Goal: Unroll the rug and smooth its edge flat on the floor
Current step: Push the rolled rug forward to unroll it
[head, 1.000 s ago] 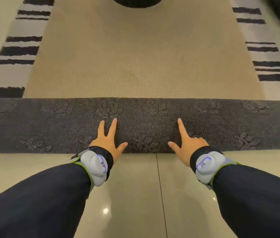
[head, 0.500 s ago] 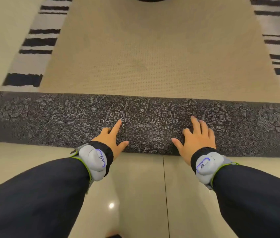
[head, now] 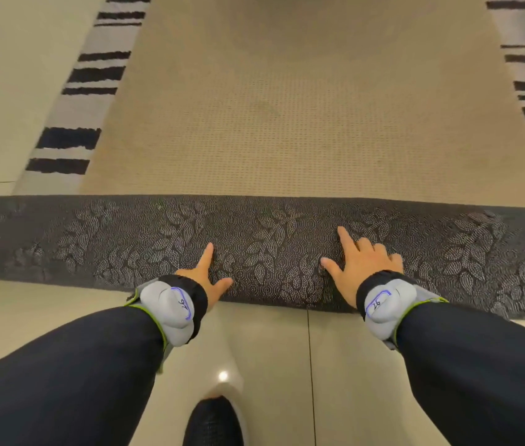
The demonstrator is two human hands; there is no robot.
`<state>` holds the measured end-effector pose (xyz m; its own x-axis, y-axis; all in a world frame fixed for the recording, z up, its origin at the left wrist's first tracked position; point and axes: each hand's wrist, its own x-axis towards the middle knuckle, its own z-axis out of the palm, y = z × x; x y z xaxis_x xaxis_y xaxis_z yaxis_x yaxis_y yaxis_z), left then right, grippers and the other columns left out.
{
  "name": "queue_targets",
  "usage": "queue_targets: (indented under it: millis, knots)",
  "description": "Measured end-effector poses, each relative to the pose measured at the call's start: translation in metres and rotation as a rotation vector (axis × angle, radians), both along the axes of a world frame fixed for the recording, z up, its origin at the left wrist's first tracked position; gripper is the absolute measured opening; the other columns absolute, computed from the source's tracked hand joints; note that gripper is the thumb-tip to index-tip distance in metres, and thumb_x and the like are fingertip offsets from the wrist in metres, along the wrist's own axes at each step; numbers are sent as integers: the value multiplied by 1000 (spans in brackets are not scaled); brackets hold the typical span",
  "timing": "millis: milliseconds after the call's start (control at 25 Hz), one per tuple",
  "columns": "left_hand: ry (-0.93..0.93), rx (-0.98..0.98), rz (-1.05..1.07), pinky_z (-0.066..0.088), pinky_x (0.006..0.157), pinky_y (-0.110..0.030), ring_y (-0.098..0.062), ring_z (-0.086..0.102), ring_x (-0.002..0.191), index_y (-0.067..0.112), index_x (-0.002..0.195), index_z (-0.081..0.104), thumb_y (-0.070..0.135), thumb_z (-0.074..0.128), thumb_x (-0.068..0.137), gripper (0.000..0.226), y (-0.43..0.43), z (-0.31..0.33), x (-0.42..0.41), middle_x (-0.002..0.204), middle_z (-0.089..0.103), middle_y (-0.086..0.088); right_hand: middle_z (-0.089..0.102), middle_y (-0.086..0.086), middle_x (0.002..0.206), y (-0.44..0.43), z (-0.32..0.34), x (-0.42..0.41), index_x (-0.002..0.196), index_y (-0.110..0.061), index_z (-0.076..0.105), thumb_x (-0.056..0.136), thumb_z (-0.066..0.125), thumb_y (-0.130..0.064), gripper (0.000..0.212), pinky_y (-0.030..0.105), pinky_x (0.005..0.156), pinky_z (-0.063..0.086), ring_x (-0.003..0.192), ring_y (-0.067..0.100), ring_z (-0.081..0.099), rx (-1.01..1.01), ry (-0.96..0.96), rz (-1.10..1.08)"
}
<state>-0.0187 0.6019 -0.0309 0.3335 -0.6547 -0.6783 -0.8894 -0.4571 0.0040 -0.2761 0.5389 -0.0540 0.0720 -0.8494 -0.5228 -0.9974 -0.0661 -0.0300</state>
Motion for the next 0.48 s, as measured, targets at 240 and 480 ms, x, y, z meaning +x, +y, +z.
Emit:
queue_targets:
  millis: [240, 480]
  knots:
    - [-118, -98, -118, 35, 107, -45, -30, 27, 137, 24, 127, 56, 58, 42, 88, 53, 34, 25, 1, 151, 26, -5, 3, 3, 161, 47, 8, -9, 136, -28, 42, 89, 34, -64, 59, 51, 115, 12, 145, 31, 4, -66, 20, 123]
    - [120, -215, -84, 16, 119, -44, -31, 11, 147, 26, 143, 32, 47, 51, 89, 61, 61, 11, 1, 161, 10, -5, -5, -2, 162, 82, 8, -26, 114, -33, 51, 85, 36, -69, 49, 59, 114, 1, 148, 27, -4, 38, -89, 38]
